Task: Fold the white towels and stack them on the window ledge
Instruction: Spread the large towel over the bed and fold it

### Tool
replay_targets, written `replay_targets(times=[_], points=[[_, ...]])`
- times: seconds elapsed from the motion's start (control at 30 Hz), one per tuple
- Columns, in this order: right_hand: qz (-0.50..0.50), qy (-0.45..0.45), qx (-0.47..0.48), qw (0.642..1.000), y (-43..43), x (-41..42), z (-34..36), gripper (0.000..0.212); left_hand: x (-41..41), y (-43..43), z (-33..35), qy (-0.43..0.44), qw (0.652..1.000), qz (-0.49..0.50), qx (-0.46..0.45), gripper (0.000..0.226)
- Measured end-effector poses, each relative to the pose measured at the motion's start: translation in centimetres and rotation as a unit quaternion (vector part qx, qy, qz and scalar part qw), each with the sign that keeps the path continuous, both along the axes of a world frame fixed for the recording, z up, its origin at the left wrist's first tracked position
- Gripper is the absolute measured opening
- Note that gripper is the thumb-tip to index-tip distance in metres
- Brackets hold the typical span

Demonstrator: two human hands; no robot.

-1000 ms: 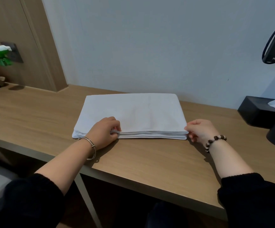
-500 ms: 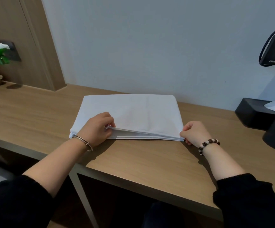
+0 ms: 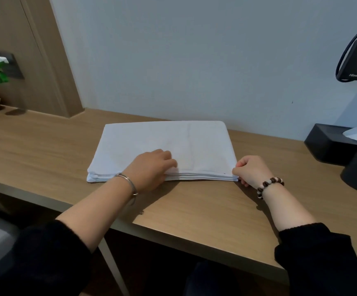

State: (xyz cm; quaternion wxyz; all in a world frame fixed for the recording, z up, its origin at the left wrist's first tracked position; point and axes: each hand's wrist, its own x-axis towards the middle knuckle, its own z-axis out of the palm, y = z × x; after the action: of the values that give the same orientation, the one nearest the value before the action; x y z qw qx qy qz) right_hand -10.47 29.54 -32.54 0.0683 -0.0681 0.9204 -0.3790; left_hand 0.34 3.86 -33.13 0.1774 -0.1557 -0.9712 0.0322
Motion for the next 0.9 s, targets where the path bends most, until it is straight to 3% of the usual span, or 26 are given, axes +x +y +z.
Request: replay_targets(times=[0.13, 0.2, 0.37, 0.47, 0.63, 0.8, 0.9], points=[[-0.006, 0.000, -0.013, 1.000, 0.2, -0.1, -0.1, 0.013, -2.4, 3.8, 0.3, 0.035, 0.992, -0.076, -0.097, 0.020], [-0.010, -0.002, -0.021, 1.000, 0.2, -0.2, -0.3, 0.013, -2.9, 4.9, 0.4, 0.032, 0.989, -0.083, -0.119, 0.029], [-0.013, 0.000, -0.025, 1.000, 0.2, -0.4, -0.5, 0.013, -3.6, 5.8, 0.3, 0.021, 0.995, -0.078, -0.067, 0.034], [-0.015, 0.004, -0.031, 0.999, 0.2, -0.4, -0.5, 0.013, -3.9, 6.0, 0.2, -0.005, 0.999, -0.045, -0.009, 0.006], [-0.027, -0.005, -0.055, 0.998, 0.4, -0.3, -0.6, 0.014, -3.8, 6.1, 0.2, -0.050, 0.998, 0.012, 0.036, 0.016], [-0.041, -0.036, -0.187, 0.981, 0.5, 0.1, 0.1, 0.016, -3.9, 6.4, 0.0, -0.062, 0.997, 0.034, 0.035, 0.013], [-0.038, -0.040, -0.150, 0.987, 0.5, 0.0, 0.0, 0.016, -3.7, 6.6, 0.0, -0.059, 0.997, 0.036, 0.038, 0.011]])
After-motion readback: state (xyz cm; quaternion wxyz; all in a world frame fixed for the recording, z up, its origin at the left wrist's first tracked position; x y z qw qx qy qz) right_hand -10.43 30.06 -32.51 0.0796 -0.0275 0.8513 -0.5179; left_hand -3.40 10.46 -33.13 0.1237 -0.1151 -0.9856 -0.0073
